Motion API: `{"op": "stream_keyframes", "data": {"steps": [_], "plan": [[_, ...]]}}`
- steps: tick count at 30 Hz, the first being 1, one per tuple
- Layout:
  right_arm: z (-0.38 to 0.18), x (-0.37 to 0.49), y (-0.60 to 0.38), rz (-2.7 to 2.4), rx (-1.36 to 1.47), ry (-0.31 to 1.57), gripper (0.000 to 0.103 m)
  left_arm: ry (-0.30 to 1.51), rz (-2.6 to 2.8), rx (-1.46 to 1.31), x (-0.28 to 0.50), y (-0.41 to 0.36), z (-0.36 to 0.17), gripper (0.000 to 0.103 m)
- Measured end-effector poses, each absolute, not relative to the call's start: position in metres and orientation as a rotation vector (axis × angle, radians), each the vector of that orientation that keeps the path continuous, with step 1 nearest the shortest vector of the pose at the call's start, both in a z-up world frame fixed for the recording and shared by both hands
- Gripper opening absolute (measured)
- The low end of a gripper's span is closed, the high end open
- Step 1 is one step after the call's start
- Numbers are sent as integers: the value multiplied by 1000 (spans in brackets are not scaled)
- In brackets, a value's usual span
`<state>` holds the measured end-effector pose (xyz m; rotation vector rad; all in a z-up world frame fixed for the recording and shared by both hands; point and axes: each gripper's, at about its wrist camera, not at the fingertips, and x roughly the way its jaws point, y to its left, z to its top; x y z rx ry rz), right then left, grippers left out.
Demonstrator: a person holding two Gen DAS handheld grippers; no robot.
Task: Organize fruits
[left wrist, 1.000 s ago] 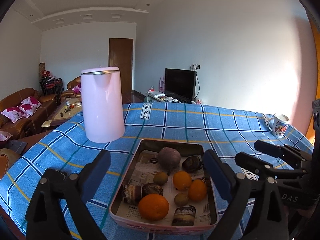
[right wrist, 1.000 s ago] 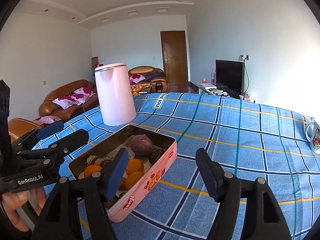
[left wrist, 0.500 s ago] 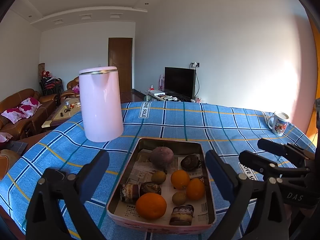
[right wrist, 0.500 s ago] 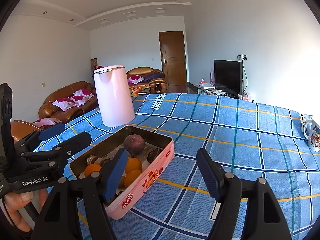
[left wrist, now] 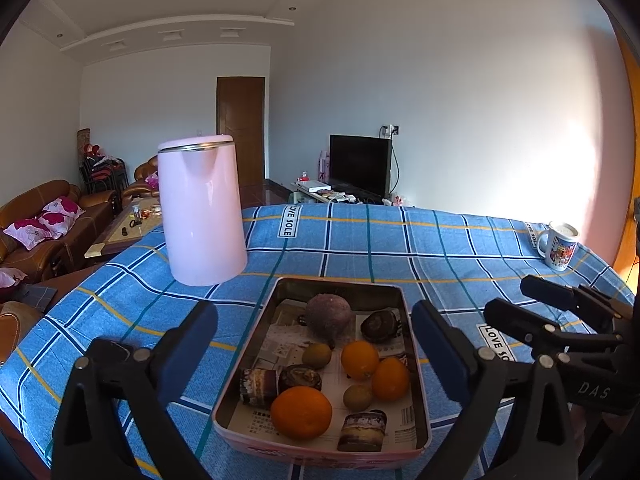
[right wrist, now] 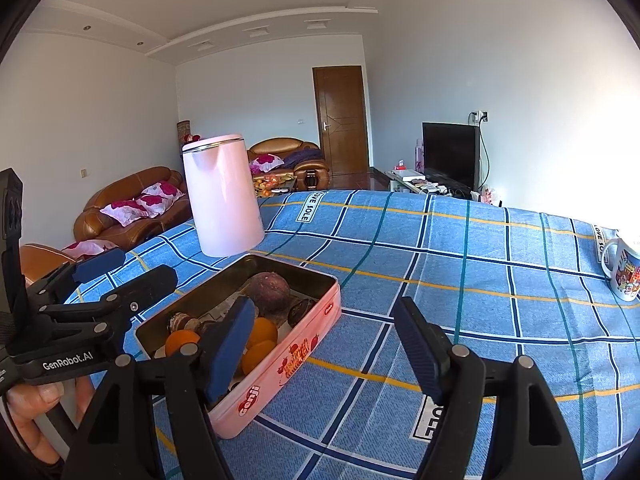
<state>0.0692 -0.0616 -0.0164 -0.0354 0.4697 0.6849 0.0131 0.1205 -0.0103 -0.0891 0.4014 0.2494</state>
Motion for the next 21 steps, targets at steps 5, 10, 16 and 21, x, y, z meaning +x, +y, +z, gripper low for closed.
{"op": "stream_keyframes", "data": {"steps": [5,10,16,21], "plan": [[-17,69,-63,682,-39,469,74,403,252,-82,13,119,-10,101],[-15,69,-68,667,-32,462,78,399,254,-69,11,116,-6,103],[-13,69,-76,650,-18,452,79,385,257,-70,9,113,-1,103],[-13,69,-81,641,-8,449,79,364,256,-76,6,111,4,103]]}}
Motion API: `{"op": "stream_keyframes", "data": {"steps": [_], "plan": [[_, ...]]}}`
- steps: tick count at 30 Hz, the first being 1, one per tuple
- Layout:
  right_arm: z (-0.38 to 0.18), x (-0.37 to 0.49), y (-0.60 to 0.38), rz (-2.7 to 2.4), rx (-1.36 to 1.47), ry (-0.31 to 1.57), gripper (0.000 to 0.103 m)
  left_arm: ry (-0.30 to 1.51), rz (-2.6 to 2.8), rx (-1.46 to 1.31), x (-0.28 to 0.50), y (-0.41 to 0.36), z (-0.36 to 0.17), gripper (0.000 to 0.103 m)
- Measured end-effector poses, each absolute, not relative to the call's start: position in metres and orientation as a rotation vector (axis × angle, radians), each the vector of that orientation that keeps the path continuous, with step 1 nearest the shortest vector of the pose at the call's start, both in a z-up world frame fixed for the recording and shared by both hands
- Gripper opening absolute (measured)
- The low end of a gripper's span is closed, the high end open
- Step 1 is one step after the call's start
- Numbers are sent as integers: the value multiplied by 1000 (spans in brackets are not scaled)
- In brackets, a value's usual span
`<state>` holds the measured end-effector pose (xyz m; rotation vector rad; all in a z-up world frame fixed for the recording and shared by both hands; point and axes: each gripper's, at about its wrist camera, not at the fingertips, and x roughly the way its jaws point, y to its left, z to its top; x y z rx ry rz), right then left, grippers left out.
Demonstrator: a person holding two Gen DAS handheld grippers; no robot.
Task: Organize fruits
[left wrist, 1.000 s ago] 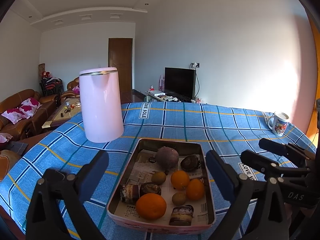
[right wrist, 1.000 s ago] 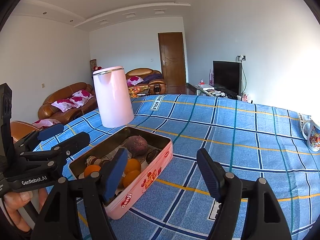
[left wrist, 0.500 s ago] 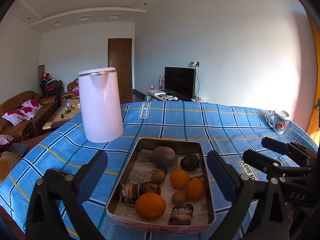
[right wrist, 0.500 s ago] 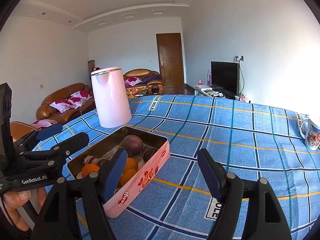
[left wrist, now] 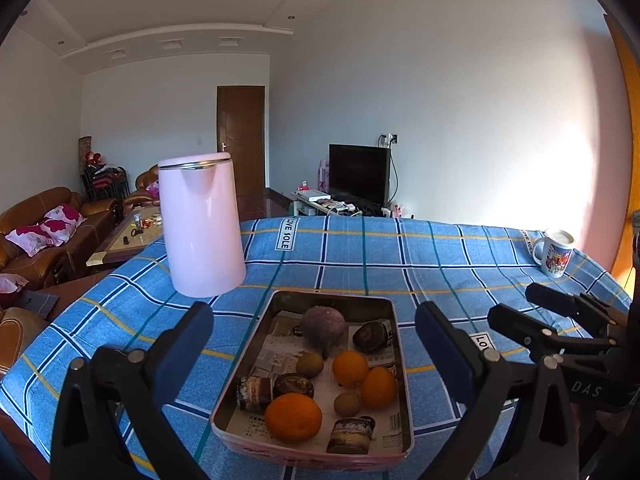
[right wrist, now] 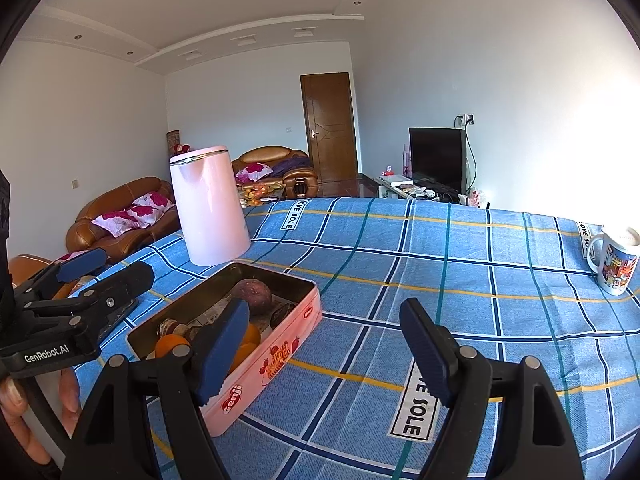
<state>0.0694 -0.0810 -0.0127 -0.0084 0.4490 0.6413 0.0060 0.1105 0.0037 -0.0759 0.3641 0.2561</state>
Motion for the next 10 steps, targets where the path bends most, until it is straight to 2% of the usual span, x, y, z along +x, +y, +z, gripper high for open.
{"op": "stream_keyframes", "data": {"steps": [10], "plan": [[-14,70,-89,632,-14,454,79,352,260,-42,5,105,4,103]]}}
